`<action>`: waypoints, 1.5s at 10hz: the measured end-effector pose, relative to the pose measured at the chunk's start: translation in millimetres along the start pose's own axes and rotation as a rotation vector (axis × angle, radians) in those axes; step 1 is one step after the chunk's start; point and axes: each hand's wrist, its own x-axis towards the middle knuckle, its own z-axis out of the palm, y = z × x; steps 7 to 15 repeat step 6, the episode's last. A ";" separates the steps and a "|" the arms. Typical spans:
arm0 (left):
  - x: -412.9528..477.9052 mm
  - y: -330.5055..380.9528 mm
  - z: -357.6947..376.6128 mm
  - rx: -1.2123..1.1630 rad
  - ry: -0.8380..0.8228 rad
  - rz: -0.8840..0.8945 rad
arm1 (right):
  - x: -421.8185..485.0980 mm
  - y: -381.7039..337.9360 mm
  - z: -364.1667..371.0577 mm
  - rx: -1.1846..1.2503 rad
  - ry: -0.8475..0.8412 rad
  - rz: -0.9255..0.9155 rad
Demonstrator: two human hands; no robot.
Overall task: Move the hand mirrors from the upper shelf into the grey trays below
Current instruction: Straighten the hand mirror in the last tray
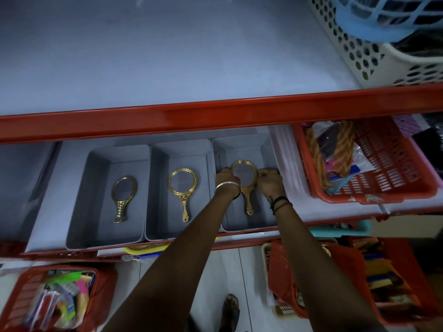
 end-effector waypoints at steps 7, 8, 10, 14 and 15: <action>-86.3 -14.6 -44.8 -0.020 0.202 0.563 | -91.1 -36.5 -27.1 0.053 0.200 -0.406; -86.3 -14.6 -44.8 -0.020 0.202 0.563 | -91.1 -36.5 -27.1 0.053 0.200 -0.406; -86.3 -14.6 -44.8 -0.020 0.202 0.563 | -91.1 -36.5 -27.1 0.053 0.200 -0.406; -86.3 -14.6 -44.8 -0.020 0.202 0.563 | -91.1 -36.5 -27.1 0.053 0.200 -0.406; -86.3 -14.6 -44.8 -0.020 0.202 0.563 | -91.1 -36.5 -27.1 0.053 0.200 -0.406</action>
